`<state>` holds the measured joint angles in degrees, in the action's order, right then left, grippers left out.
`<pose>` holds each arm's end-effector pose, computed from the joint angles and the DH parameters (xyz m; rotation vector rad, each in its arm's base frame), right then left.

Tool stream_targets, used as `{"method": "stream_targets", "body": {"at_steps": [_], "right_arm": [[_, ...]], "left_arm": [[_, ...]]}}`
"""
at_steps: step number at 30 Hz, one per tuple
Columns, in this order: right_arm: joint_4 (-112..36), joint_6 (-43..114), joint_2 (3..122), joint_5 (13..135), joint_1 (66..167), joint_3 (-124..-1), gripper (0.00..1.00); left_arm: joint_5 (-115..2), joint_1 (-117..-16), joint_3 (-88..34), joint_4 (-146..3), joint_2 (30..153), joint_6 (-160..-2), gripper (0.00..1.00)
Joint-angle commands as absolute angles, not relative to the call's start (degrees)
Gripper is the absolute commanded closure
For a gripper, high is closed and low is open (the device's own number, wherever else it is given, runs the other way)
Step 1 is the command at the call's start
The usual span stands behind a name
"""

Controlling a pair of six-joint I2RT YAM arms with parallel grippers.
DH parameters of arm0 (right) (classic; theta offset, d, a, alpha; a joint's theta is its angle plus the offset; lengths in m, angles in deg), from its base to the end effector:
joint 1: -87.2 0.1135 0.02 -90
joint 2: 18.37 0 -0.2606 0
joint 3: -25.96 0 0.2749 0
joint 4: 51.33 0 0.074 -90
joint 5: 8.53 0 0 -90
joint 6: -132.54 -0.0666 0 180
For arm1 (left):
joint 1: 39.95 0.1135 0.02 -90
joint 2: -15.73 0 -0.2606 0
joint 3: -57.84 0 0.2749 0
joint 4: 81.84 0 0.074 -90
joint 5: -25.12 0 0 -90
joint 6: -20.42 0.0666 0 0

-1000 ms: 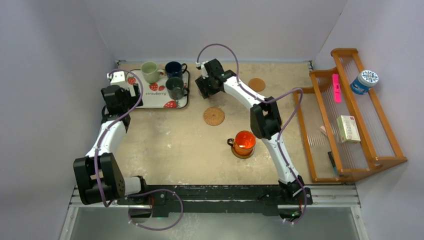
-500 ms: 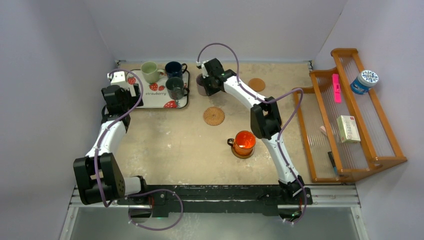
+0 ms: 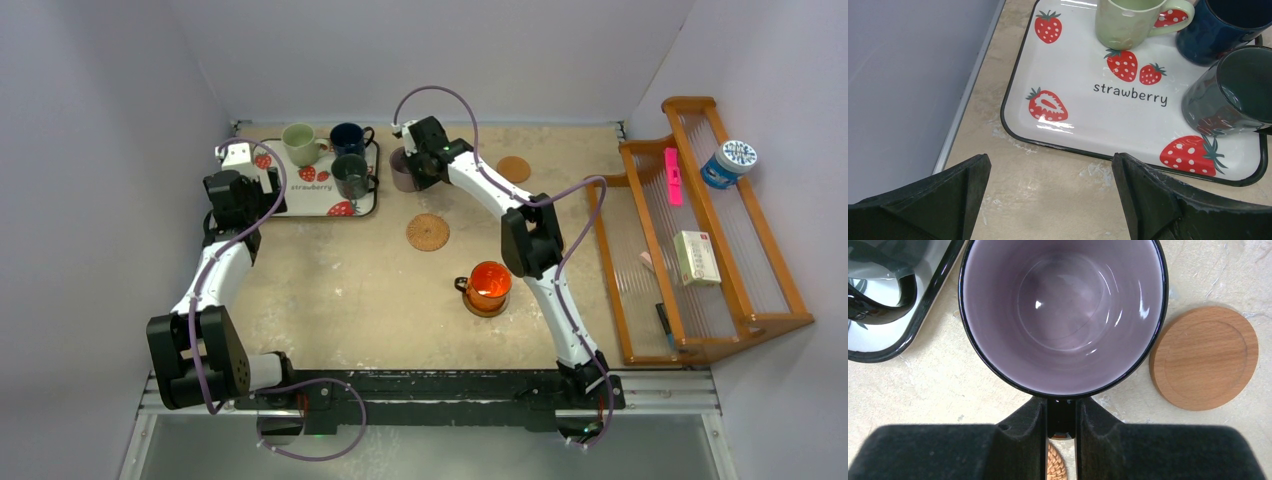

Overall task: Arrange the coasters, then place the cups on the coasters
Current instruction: Pick up the cup at the center of the board.

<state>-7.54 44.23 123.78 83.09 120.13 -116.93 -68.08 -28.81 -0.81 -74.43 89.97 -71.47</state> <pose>0.5075 0.3264 0.1810 -0.6808 2.2327 0.2412 0.3361 0.0700 0.2355 -0.2603 1.9578 0.1604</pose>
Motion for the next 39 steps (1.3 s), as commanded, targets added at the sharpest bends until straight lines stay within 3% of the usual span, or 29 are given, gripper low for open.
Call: {"method": "stream_targets", "body": {"at_steps": [1, 22, 39], "right_arm": [[-6.5, 46.6, 120.9, 82.4, 120.0, -121.2, 1.00], [-2.0, 48.7, 113.6, 78.2, 116.2, -126.0, 1.00], [-12.2, 49.6, 97.8, 77.6, 108.1, -105.4, 1.00]], "left_arm": [[-67.2, -28.4, -0.4, -76.9, 89.3, -71.6, 0.00], [-66.3, -28.3, 2.3, -80.6, 88.0, -71.8, 0.00], [-63.1, -28.3, 2.3, -80.5, 88.3, -72.0, 0.00]]}}
